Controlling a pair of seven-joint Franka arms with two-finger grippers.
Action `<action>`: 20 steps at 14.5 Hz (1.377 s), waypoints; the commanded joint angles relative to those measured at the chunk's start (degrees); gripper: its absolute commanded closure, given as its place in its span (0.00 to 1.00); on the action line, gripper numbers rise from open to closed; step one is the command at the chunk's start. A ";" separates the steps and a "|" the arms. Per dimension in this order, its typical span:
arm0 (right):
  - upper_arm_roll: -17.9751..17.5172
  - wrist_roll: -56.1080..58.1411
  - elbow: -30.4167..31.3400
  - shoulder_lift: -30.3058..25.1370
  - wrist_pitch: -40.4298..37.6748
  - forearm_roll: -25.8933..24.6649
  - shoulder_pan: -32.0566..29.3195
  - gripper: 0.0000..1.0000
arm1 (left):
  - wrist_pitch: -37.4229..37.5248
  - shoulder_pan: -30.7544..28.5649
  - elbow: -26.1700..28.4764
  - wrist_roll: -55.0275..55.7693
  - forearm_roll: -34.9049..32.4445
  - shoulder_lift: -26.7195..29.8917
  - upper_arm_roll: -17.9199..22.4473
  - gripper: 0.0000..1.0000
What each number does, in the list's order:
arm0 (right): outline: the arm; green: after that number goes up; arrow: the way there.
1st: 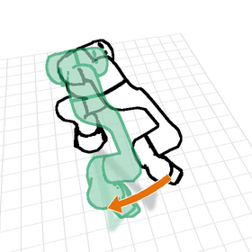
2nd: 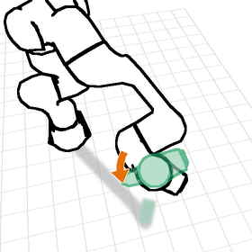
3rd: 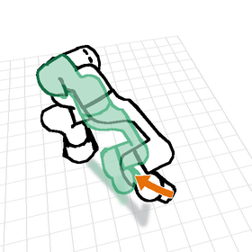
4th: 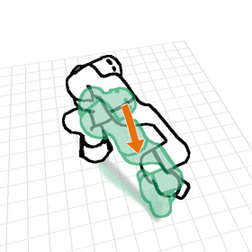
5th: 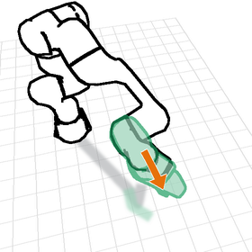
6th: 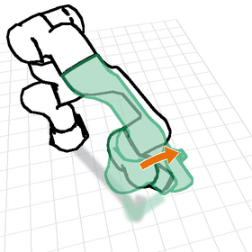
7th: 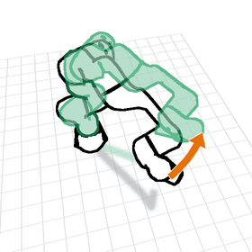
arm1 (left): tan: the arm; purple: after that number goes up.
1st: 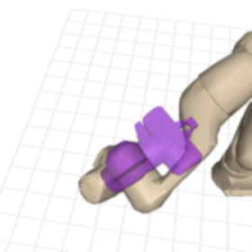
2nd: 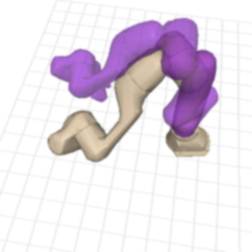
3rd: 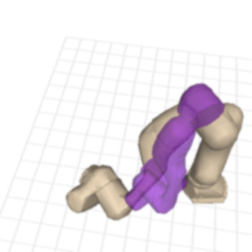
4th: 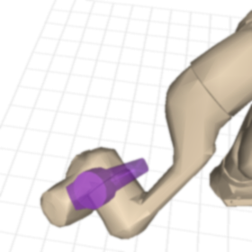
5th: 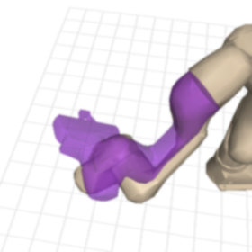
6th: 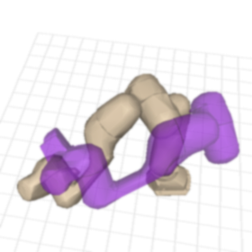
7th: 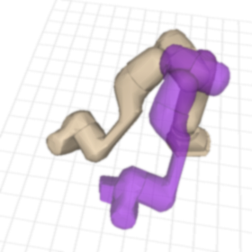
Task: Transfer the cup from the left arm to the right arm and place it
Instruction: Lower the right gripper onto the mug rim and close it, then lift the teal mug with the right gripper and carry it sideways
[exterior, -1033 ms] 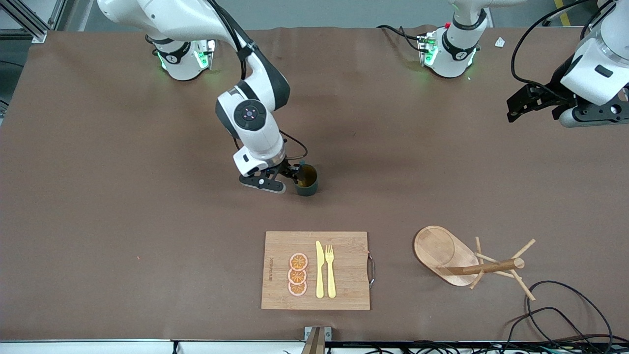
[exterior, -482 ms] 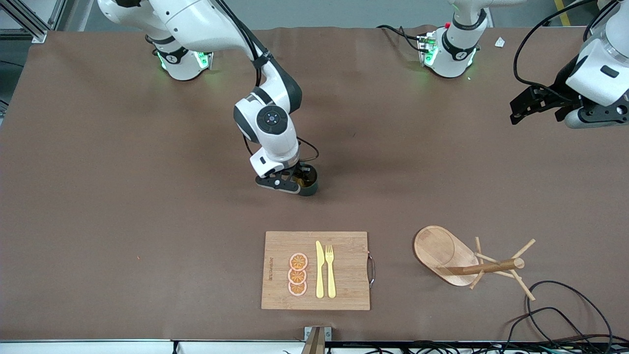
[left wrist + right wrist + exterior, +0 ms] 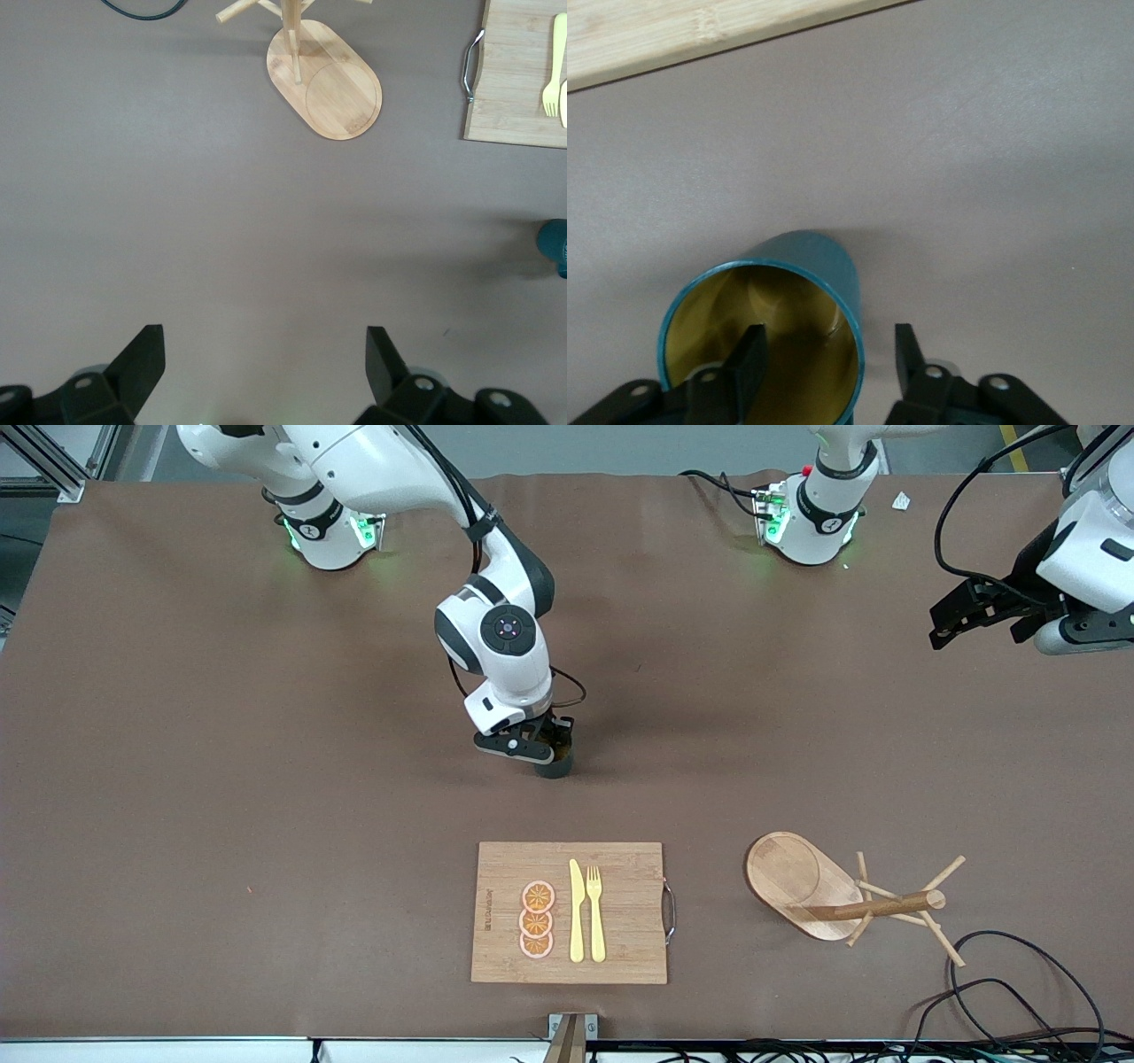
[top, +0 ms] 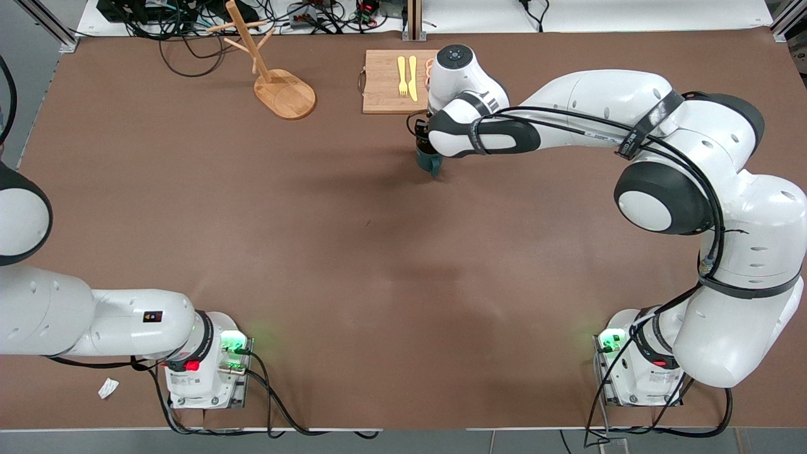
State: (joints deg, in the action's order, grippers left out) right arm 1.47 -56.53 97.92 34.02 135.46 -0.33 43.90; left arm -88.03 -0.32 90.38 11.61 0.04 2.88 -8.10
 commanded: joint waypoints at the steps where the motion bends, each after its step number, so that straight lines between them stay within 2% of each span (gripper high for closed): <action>1: 0.55 -1.57 -0.63 0.52 -0.11 -1.34 0.48 0.67 | 0.14 -0.82 -0.11 -0.62 -0.83 0.82 -0.25 0.00; 6: 0.55 -3.41 -0.45 0.52 -0.64 -2.39 0.66 0.96 | 0.14 -4.42 -1.87 -1.15 -0.66 0.99 0.19 0.00; 11: 0.38 -3.68 -0.45 -0.61 -1.25 -2.48 -0.39 1.00 | 2.42 -5.48 -2.14 -1.06 -0.74 1.17 0.28 0.00; 14: 0.38 -2.55 -0.45 -5.79 -9.49 -2.57 -0.22 1.00 | 2.69 -5.48 -2.22 -0.45 -0.75 1.34 0.28 0.00; 16: 0.46 4.55 0.33 -9.91 -13.62 -2.57 -1.62 1.00 | 2.69 -5.48 -2.22 0.17 -0.75 1.26 0.28 0.00; 20: 0.46 24.93 11.74 -23.88 -14.96 -2.57 -11.53 1.00 | 2.87 -5.48 -2.22 0.17 -0.22 1.43 0.28 0.00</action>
State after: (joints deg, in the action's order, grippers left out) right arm 2.89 -41.03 99.53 19.83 119.65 -2.29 38.31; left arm -86.31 -5.78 88.45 11.42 -0.01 3.45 -7.79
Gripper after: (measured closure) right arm 0.956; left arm 0.000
